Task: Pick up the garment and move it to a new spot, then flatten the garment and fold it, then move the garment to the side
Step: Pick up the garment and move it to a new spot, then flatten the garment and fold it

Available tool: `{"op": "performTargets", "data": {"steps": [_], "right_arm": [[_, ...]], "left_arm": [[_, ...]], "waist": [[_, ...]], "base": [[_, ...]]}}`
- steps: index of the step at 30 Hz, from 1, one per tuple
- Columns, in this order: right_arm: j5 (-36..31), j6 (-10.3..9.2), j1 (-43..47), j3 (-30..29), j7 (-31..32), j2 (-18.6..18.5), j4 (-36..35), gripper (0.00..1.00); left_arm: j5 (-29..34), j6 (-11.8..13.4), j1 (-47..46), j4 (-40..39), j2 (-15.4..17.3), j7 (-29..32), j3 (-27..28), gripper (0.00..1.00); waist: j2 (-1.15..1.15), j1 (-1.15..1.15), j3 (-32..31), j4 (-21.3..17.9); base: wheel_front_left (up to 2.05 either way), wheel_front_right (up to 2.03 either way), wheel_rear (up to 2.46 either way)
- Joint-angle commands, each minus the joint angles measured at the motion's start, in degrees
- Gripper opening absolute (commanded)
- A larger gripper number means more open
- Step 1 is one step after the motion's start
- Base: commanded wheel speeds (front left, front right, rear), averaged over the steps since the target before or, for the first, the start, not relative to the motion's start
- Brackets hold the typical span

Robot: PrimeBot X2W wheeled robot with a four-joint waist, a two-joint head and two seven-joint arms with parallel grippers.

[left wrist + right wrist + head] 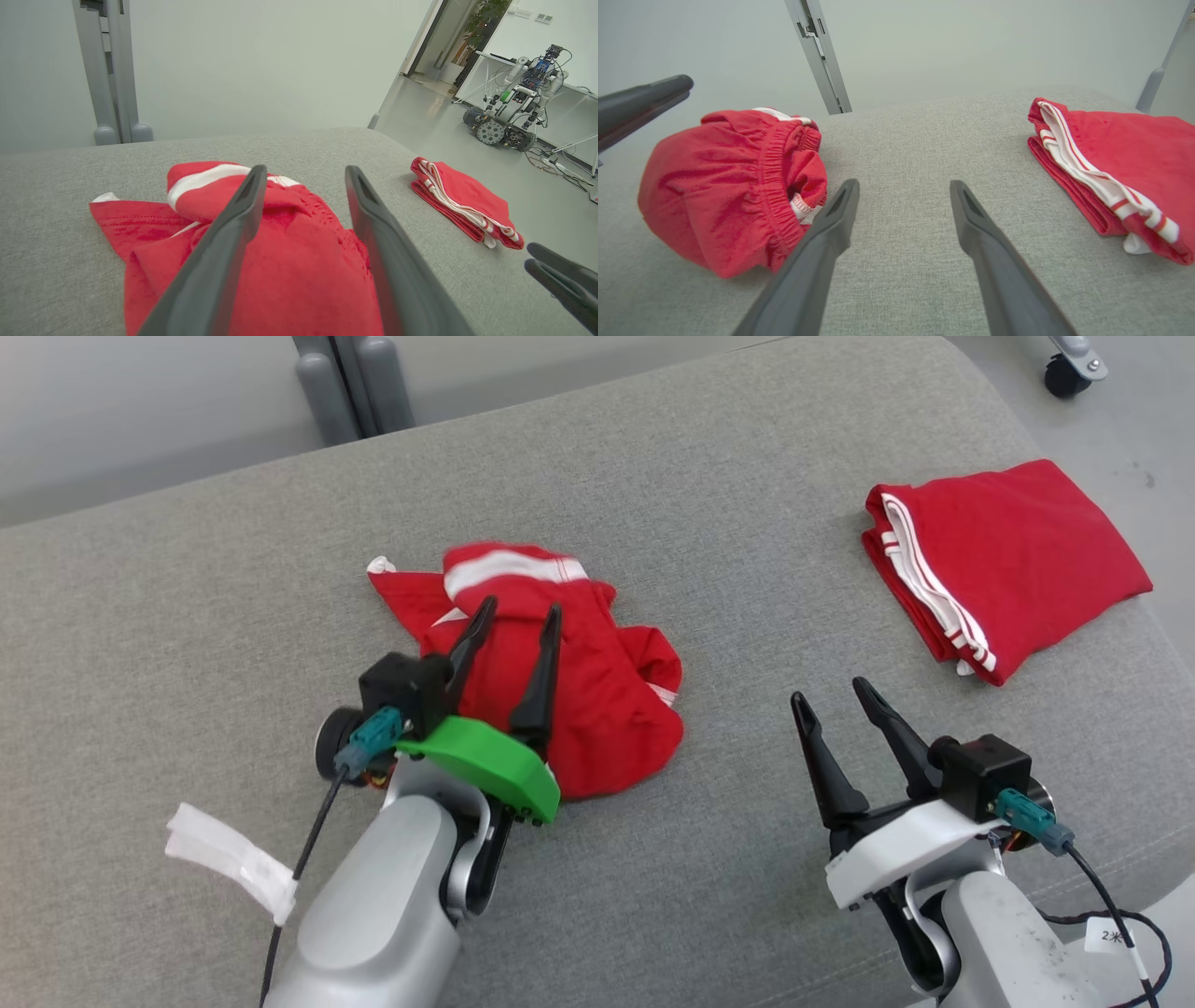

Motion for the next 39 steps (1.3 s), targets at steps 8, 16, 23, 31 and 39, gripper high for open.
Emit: {"op": "performTargets", "data": {"steps": [8,16,23,31,39], "right_arm": [[-0.39,-0.09,2.27,-1.17,-0.22,-0.17,0.63,1.00],[-0.92,-0.09,5.29,-1.96,-0.22,-0.17,1.68,1.00],[-1.19,-0.09,7.51,-2.14,-0.22,-0.17,2.60,1.00],[-1.29,-0.09,7.62,-2.92,-0.22,-0.16,2.74,1.00],[-2.18,-0.09,3.20,-2.42,-0.22,-0.16,3.66,1.00]], "left_arm": [[7.49,3.33,11.35,-1.46,0.46,-0.16,8.38,1.00],[14.71,3.07,22.31,-7.38,0.40,-0.07,18.17,1.00],[16.10,3.61,30.20,-12.71,0.28,-0.07,22.39,1.00],[16.08,5.12,32.92,-14.30,0.28,-0.07,22.43,1.00],[16.11,5.19,29.90,-14.44,0.28,-0.07,21.48,1.00]], "waist": [[-0.01,0.00,-3.53,3.69],[-0.01,0.00,-7.79,5.94],[-0.01,0.00,-9.22,6.43],[-0.01,0.00,-8.61,6.95],[-0.01,0.00,-5.84,8.79]], "base": [[0.00,0.00,0.00],[0.00,0.00,0.00],[0.00,0.00,0.00],[0.00,0.00,0.00],[0.00,0.00,0.00]]}}
